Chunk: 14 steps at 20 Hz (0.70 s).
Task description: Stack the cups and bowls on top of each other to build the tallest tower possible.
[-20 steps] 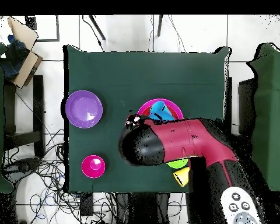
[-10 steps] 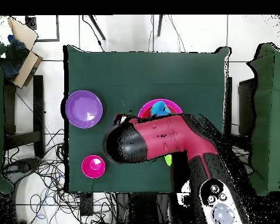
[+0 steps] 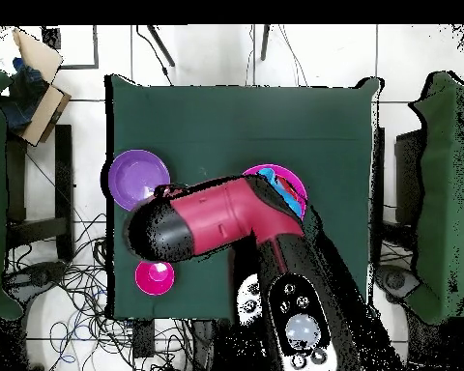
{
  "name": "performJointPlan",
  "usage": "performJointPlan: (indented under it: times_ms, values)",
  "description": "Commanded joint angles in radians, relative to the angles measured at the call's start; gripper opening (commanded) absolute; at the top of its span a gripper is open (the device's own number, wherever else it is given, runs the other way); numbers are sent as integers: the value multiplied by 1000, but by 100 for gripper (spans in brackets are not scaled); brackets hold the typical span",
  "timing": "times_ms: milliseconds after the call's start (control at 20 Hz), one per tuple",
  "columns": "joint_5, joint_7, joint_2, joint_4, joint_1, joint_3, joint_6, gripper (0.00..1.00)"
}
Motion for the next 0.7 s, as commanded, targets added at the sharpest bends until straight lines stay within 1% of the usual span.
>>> performJointPlan:
  times_ms: [50,300,500,700]
  values:
    - [-89,169,117,-83,100,-126,36,100]
    - [-83,164,172,-118,142,-180,-27,100]
    - [-86,130,221,-157,148,-200,-75,100]
    - [-109,116,282,-208,160,-235,-135,100]
